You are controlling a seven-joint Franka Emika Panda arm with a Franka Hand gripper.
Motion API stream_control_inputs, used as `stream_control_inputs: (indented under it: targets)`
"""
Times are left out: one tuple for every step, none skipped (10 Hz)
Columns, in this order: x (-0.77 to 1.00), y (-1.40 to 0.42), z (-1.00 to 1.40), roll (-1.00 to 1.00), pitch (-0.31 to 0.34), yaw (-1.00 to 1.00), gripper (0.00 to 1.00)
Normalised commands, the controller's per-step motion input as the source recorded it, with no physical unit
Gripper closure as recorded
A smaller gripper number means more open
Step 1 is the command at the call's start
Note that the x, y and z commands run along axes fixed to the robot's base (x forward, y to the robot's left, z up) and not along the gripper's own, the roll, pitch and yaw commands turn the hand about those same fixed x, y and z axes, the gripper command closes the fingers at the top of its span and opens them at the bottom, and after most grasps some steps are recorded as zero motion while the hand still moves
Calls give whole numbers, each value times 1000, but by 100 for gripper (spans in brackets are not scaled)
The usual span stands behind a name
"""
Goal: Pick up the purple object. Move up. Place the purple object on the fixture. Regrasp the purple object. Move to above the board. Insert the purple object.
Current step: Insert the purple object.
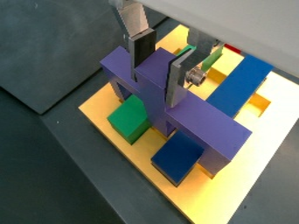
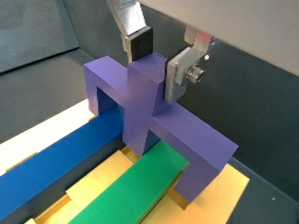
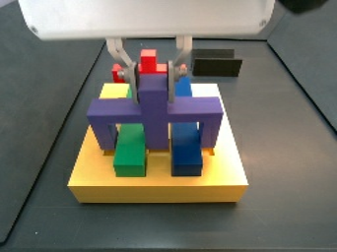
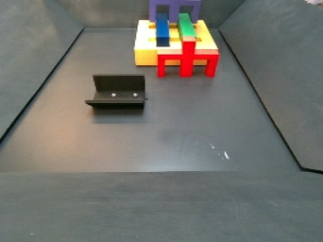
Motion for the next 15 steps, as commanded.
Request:
stream_control_inputs:
  targets:
    - [117,-40,-291,0,-39,120,100]
    - [129,0,-249,0,-16,109,100]
    - [71,3,0,167,34,9,100]
    - [0,0,-43,159,0,0,100]
    - [0,0,-57,141,0,0,100]
    - [26,0,0,264,23,0,100]
    - [111,0,0,357,61,0,100]
    - [123,0,0,379,84,0,100]
    - [43,0,0,330,61,0,100]
    - [-57,0,-280,140,-59,0,100]
    - [-100,-114,-354,14,-101,0,100]
    - [0,-234,-237,0,-36,0,100]
    - [0,-283,-169,-13,0,0,100]
    - [63,-106,-43,-96,0,-100,100]
    - [60,0,0,-137,26,-169,100]
